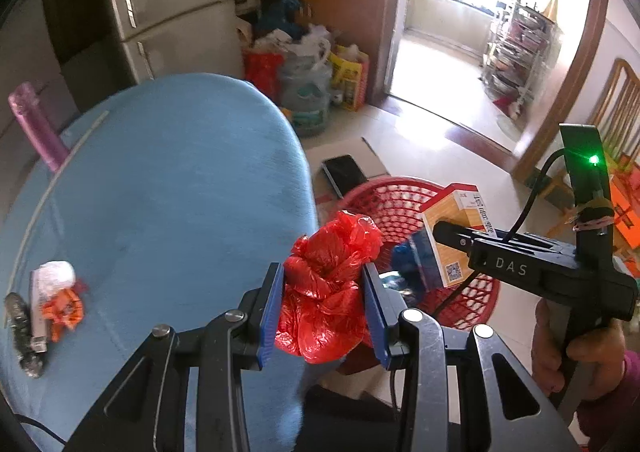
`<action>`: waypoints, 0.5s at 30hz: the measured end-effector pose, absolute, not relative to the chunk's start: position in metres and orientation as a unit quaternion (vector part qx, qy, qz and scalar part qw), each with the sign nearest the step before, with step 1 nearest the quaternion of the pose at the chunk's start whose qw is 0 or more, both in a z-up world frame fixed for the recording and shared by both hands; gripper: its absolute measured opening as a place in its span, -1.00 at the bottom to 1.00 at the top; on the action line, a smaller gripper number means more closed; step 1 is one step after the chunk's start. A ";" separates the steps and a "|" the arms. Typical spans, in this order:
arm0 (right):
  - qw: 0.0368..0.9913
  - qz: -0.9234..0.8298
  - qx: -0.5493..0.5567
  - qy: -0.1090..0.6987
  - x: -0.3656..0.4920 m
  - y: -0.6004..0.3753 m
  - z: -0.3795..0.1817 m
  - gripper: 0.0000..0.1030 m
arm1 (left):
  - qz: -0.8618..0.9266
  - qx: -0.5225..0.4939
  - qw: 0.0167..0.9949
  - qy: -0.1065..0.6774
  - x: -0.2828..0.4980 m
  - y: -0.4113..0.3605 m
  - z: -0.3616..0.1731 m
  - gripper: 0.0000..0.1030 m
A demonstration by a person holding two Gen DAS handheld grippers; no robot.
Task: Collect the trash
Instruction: 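Carry the red bag and red-white medicine box over the red basket with both tools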
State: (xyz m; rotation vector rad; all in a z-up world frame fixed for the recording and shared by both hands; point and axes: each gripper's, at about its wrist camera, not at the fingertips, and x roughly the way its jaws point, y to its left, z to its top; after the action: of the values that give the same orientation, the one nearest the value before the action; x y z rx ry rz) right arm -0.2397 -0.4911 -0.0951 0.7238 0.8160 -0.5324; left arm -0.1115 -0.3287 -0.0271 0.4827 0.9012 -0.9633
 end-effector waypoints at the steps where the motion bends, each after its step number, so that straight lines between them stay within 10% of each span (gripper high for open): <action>1: 0.819 -0.253 0.344 0.383 -0.243 -0.494 -0.096 -0.02 | -0.448 0.224 0.759 0.417 -0.113 -0.334 -0.029 -0.22; 15: 0.795 -0.276 0.387 0.376 -0.265 -0.523 -0.097 0.02 | -0.498 0.247 0.722 0.412 -0.131 -0.379 -0.040 -0.10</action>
State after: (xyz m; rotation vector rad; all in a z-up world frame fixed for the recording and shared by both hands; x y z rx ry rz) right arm -0.2649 -0.5234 -0.0966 0.8318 0.8086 -0.5922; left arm -0.1313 -0.3795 -0.0402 0.5447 0.9103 -1.1004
